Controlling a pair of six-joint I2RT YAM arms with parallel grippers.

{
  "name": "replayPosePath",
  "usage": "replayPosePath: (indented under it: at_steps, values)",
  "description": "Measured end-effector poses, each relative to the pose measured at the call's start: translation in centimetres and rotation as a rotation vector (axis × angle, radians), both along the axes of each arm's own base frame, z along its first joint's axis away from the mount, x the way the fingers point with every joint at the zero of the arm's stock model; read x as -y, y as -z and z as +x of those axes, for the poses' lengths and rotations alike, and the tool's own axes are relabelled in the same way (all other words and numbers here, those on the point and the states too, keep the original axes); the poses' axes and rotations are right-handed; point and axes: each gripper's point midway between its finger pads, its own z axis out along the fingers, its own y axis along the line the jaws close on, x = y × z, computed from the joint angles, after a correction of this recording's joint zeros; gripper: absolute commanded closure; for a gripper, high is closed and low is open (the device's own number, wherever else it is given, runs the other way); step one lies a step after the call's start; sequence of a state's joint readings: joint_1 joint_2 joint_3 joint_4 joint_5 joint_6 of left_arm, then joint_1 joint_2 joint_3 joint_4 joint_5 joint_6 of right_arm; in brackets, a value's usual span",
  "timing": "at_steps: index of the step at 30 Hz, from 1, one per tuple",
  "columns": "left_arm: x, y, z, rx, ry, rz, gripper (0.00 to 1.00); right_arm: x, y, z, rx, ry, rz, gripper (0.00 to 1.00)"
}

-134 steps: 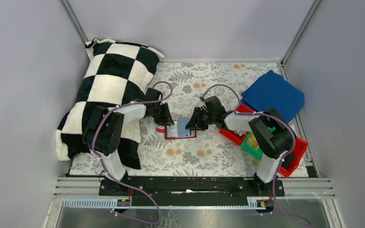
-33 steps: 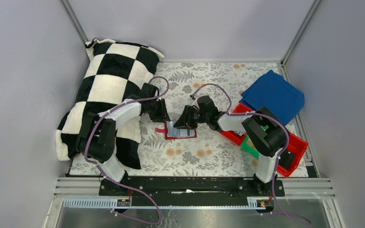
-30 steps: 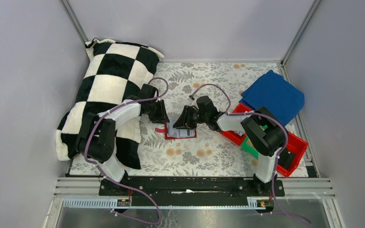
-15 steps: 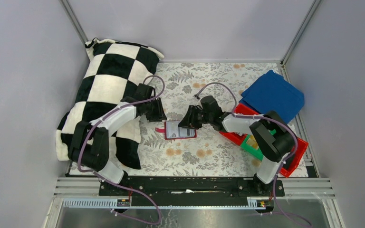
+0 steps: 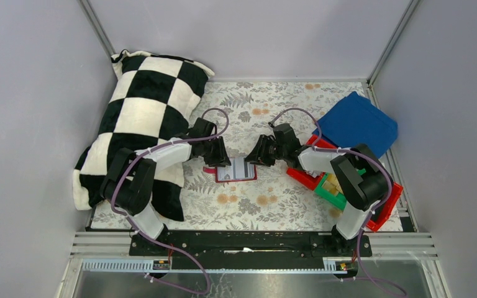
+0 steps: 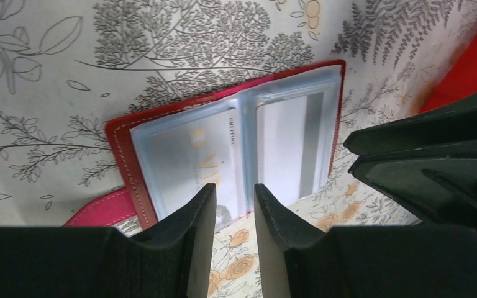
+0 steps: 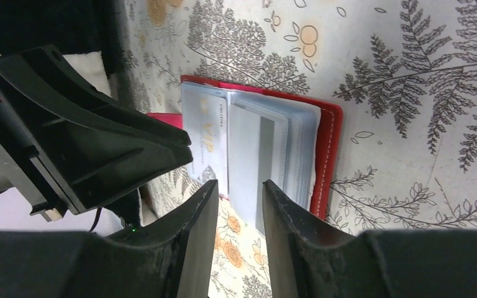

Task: Take the credit cards out of the card holder
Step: Remove the credit card from the card holder.

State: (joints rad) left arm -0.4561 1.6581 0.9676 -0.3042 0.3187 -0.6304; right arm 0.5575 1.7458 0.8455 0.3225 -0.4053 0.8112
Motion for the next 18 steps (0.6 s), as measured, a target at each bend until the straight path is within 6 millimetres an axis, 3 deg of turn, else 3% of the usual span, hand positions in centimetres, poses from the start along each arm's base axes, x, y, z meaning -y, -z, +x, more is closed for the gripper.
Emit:
replayPosePath:
  at_steps: [8,13,18]
  values:
    - [-1.8,0.9,0.7,-0.002,-0.049,0.047,0.67,0.1,2.0,-0.4,-0.044,-0.004,-0.021,0.50]
    - [-3.9,1.3,1.6,-0.003,-0.107,0.083,0.67,0.0,1.7,-0.2,-0.033,-0.004,-0.010,0.47]
    - [-5.4,2.5,1.1,-0.027,-0.139,0.122,0.67,-0.1,1.7,-0.2,-0.029,-0.006,-0.005,0.46]
